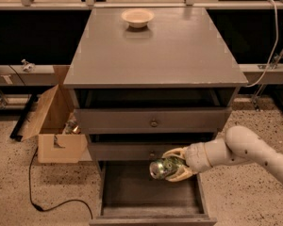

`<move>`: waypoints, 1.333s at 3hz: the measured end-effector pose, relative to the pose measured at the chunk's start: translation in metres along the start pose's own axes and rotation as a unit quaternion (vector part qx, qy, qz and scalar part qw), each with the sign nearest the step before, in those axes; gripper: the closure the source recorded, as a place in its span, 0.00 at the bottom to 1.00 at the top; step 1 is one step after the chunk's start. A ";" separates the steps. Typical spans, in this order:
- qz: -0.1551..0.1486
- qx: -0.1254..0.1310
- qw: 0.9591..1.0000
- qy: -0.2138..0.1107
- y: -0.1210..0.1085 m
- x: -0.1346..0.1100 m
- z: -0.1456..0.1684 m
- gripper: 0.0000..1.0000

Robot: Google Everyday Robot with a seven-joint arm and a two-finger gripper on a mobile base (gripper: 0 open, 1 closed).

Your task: Pick green can from bottom drawer and place on counter

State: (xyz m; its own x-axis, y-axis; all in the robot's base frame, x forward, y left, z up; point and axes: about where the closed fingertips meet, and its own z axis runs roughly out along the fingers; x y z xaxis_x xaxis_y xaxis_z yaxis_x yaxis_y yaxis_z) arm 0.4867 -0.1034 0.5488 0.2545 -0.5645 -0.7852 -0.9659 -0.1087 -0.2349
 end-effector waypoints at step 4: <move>-0.049 0.014 0.998 0.036 -0.010 -0.124 -0.085 1.00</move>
Offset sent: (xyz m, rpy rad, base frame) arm -0.0048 0.0037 0.0553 -0.0206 -0.0646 0.0368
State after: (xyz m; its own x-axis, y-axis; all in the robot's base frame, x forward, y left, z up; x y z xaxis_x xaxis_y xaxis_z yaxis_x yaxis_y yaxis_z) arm 0.4611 -0.1022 0.6973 0.3429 -0.6092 -0.7151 -0.9346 -0.1441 -0.3253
